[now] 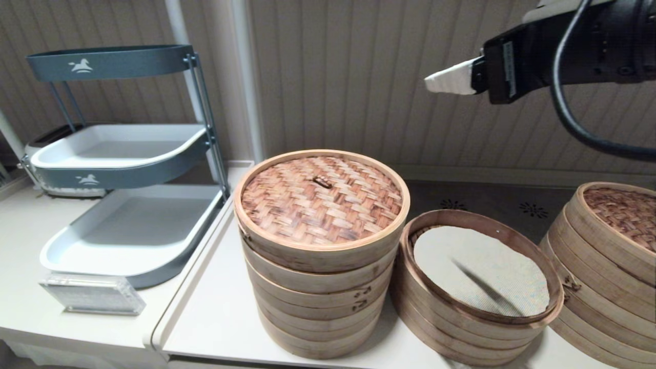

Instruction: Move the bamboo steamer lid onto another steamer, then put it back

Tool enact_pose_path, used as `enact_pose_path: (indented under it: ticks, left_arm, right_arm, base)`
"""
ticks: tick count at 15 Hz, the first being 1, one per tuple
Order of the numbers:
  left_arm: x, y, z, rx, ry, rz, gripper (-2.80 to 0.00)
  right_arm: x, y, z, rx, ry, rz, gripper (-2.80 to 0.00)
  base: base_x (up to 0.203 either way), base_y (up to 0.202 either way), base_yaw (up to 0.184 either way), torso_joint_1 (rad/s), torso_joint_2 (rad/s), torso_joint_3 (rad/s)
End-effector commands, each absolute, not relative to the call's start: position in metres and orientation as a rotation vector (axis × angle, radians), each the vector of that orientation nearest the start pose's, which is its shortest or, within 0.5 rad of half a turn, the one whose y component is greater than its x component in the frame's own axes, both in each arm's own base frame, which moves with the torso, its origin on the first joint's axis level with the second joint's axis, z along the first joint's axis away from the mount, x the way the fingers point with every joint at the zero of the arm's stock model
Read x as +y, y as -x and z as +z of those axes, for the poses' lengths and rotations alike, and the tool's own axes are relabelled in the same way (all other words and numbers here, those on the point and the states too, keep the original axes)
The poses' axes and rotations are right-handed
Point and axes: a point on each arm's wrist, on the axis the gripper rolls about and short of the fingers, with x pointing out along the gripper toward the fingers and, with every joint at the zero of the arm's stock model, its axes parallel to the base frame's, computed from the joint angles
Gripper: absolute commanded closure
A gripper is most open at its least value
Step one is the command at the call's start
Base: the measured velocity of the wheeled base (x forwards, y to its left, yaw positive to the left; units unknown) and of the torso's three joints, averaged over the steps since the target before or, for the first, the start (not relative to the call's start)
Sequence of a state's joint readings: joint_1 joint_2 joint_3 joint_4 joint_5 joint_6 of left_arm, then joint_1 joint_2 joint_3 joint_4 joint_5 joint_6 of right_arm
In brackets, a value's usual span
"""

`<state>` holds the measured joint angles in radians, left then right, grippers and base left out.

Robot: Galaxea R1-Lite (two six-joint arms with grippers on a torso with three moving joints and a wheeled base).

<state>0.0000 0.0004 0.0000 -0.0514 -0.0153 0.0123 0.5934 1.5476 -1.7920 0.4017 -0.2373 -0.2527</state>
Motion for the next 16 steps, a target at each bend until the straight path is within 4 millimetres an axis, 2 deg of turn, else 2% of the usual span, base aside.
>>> enact_pose_path:
  ticks: [1, 5, 7, 9, 11, 13, 16]
  left_arm:
    - [0.0, 0.021, 0.073, -0.025, -0.012, -0.015, 0.0]
    - [0.0, 0.021, 0.073, -0.025, -0.012, -0.015, 0.0]
    - [0.0, 0.021, 0.073, -0.025, -0.012, -0.015, 0.0]
    - [0.0, 0.021, 0.073, -0.025, -0.012, -0.015, 0.0]
    - [0.0, 0.021, 0.073, -0.025, -0.012, -0.015, 0.0]
    - [0.0, 0.021, 0.073, -0.025, -0.012, -0.015, 0.0]
    - [0.0, 0.021, 0.073, -0.025, -0.012, -0.015, 0.0]
  right_arm:
    - [0.091, -0.181, 0.41, 0.065, 0.277, 0.261, 0.0]
    - [0.045, -0.148, 0.401, 0.088, 0.239, 0.081, 0.0]
    - [0.019, -0.121, 0.382, 0.124, 0.23, -0.052, 0.0]
    - [0.002, -0.095, 0.358, 0.166, 0.208, -0.167, 0.0]
    - [-0.003, -0.069, 0.33, 0.196, 0.176, -0.21, 0.0]
    - [-0.004, -0.05, 0.299, 0.235, 0.152, -0.209, 0.0]
    - [-0.002, -0.028, 0.254, 0.28, 0.101, -0.102, 0.0]
  base:
    - [0.0, 0.0, 0.0, 0.0, 0.0, 0.0]
    - [0.0, 0.0, 0.0, 0.0, 0.0, 0.0]
    - [0.0, 0.0, 0.0, 0.0, 0.0, 0.0]
    - [0.0, 0.0, 0.0, 0.0, 0.0, 0.0]
    - [0.0, 0.0, 0.0, 0.0, 0.0, 0.0]
    - [0.0, 0.0, 0.0, 0.0, 0.0, 0.0]
    - [0.0, 0.0, 0.0, 0.0, 0.0, 0.0]
